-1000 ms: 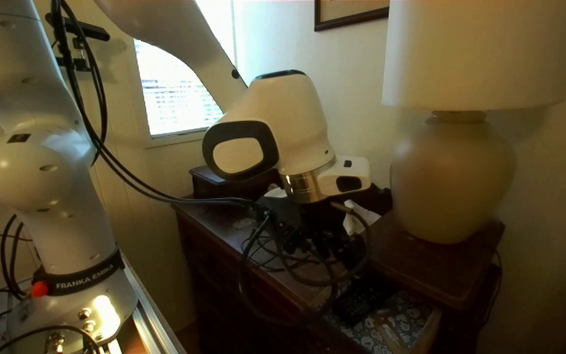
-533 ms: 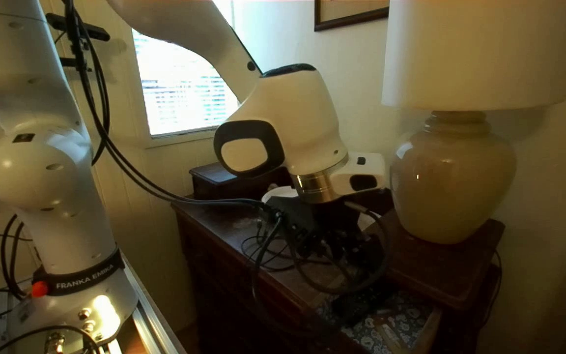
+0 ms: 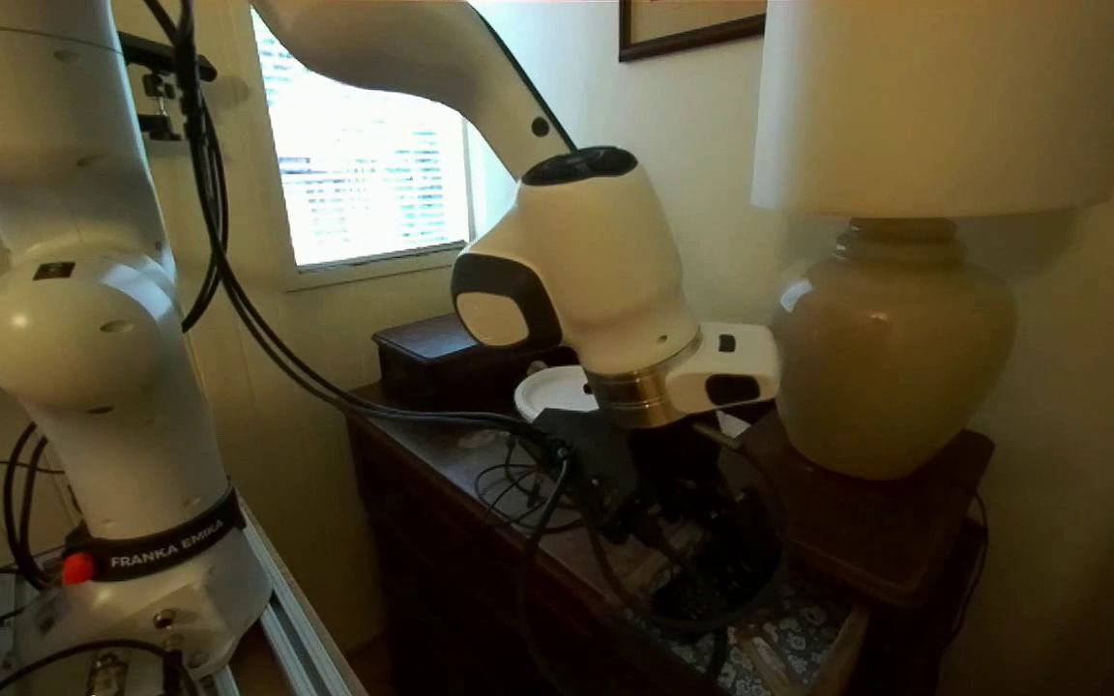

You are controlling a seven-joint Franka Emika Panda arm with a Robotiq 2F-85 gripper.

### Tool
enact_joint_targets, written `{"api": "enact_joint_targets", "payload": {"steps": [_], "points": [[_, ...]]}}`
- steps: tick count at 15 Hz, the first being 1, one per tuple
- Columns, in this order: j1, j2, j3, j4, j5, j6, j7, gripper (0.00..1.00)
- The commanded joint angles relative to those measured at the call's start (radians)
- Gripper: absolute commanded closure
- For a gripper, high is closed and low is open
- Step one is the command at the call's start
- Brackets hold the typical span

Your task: Remove the remote control from the drawer on the right.

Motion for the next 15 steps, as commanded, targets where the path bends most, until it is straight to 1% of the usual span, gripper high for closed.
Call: {"api": "enact_joint_targets", "payload": {"steps": [1,4,6,10,15], "points": [[-0.027,0.086,0.021,0.078,0.174,-0.069,-0.167,0.0],[-0.052,0.153,0.044,0.122,0.282,-0.107,-0.276,0.0],[-0.071,0.205,0.059,0.153,0.334,-0.121,-0.327,0.0],[-0.121,0.285,0.096,0.203,0.401,-0.169,-0.401,0.0],[-0.173,0.342,0.143,0.248,0.468,-0.22,-0.466,0.0]]}}
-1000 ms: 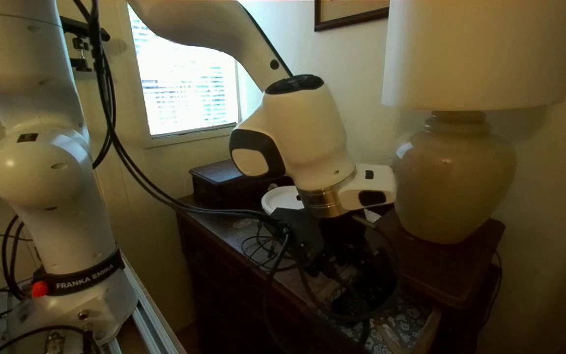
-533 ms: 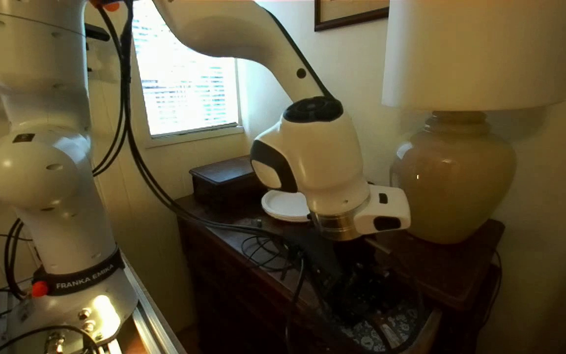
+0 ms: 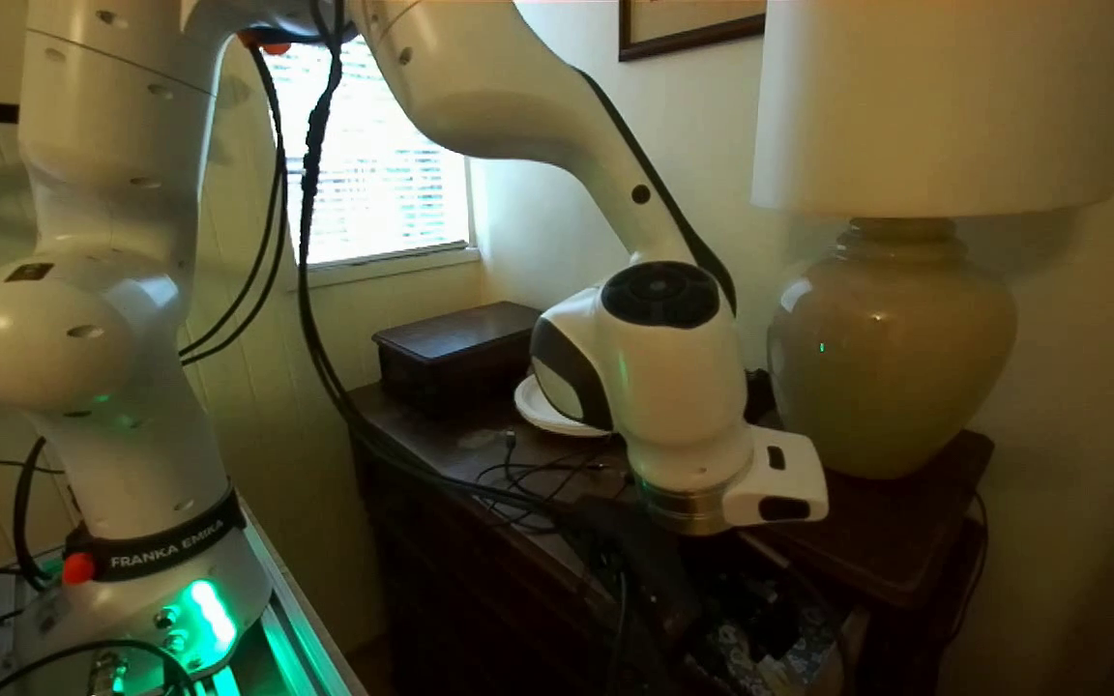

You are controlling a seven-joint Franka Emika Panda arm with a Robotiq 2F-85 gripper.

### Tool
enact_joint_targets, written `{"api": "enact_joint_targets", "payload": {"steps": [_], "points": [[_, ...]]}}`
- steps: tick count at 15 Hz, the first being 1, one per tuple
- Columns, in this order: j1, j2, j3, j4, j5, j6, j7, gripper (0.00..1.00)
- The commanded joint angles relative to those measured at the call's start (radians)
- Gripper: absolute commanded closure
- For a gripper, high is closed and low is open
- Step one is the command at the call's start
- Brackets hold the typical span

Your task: Remove the remote control from the drawer on the right.

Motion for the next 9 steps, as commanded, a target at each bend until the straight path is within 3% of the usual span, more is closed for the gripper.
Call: {"api": "enact_joint_targets", "payload": {"steps": [1,9], "points": [[-0.049,0.048,0.035,0.052,0.065,-0.045,-0.069,0.0],[-0.065,0.077,0.043,0.083,0.062,0.005,-0.124,0.0]]}}
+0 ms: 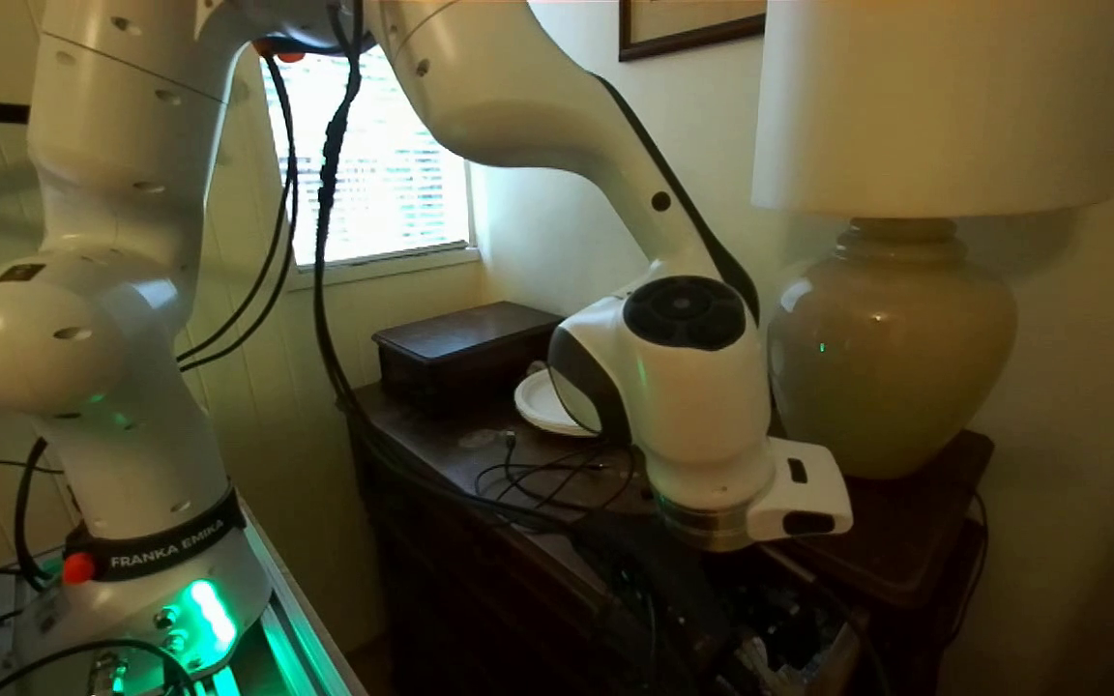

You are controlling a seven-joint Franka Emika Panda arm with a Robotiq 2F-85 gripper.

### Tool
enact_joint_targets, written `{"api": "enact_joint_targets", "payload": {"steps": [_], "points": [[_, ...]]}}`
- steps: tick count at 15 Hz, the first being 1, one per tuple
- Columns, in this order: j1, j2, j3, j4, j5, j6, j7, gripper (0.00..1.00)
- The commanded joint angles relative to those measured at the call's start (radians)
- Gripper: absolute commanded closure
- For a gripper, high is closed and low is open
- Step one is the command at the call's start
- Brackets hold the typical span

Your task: Remove the remote control from the drawer on the right.

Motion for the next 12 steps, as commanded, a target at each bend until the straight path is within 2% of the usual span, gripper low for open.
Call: {"api": "enact_joint_targets", "payload": {"steps": [1,4,8,9,12], "points": [[-0.017,0.03,0.015,0.03,0.036,0.037,-0.058,0.0],[-0.023,-0.007,0.016,0.022,0.023,-0.012,-0.079,0.0],[-0.04,-0.044,0.012,0.021,0.012,-0.134,-0.127,0.0],[-0.097,-0.061,0.069,0.016,-0.028,-0.138,-0.117,0.0],[-0.12,-0.063,0.092,0.015,-0.036,-0.171,-0.141,0.0]]}}
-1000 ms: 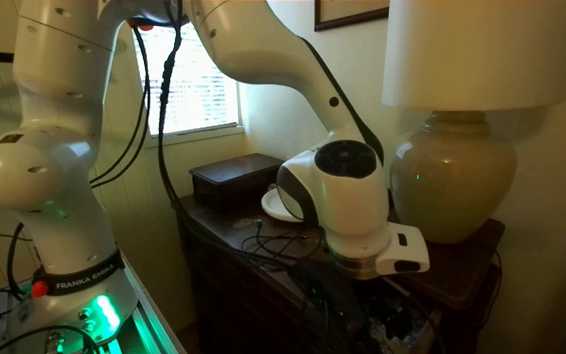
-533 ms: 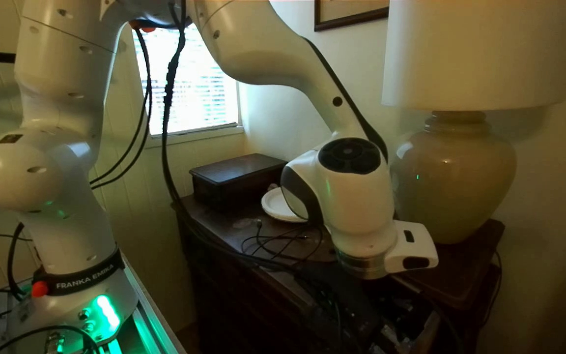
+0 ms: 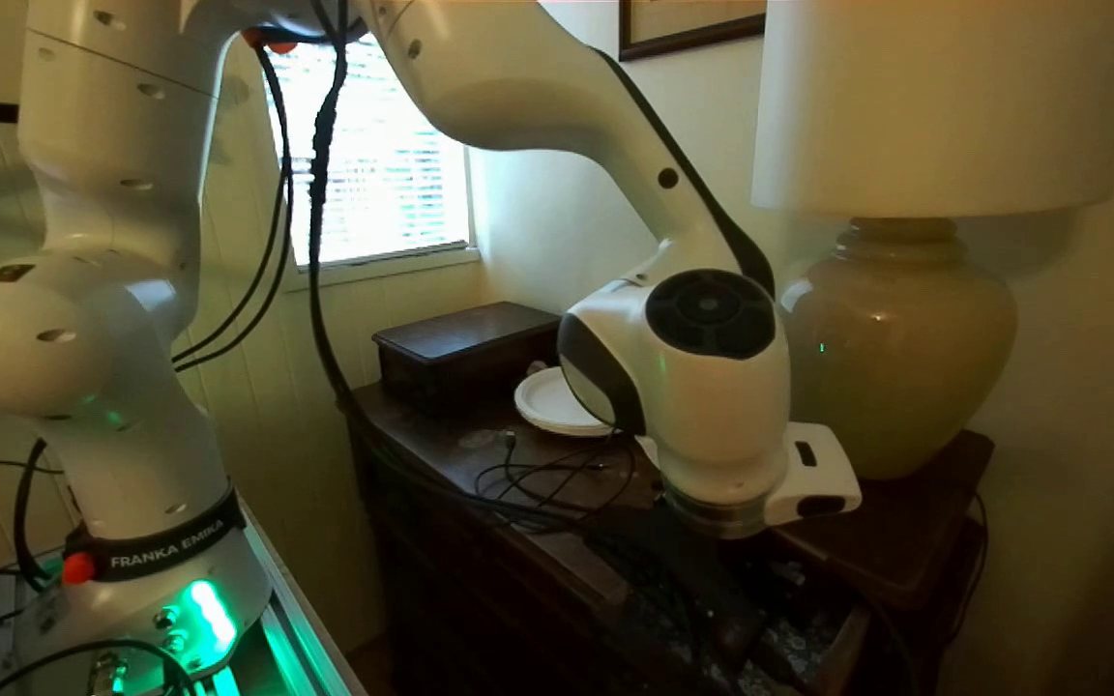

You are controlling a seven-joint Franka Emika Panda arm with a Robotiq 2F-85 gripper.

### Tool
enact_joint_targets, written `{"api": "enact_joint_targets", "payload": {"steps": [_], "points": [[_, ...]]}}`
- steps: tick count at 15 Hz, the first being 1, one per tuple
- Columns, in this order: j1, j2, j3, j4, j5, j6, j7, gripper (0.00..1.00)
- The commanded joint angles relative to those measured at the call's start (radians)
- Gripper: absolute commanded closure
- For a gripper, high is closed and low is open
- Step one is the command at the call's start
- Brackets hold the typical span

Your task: Remove the remote control from the drawer on the right.

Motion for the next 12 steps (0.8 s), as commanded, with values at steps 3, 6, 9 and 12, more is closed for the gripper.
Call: {"api": "enact_joint_targets", "payload": {"steps": [3,6,9,12], "points": [[-0.063,-0.023,0.053,-0.008,-0.031,-0.039,-0.04,0.0],[-0.065,-0.016,0.058,-0.01,-0.041,-0.021,-0.051,0.0],[-0.064,-0.015,0.064,-0.018,-0.056,-0.013,-0.066,0.0],[-0.064,-0.011,0.072,-0.023,-0.06,0.0,-0.087,0.0]]}}
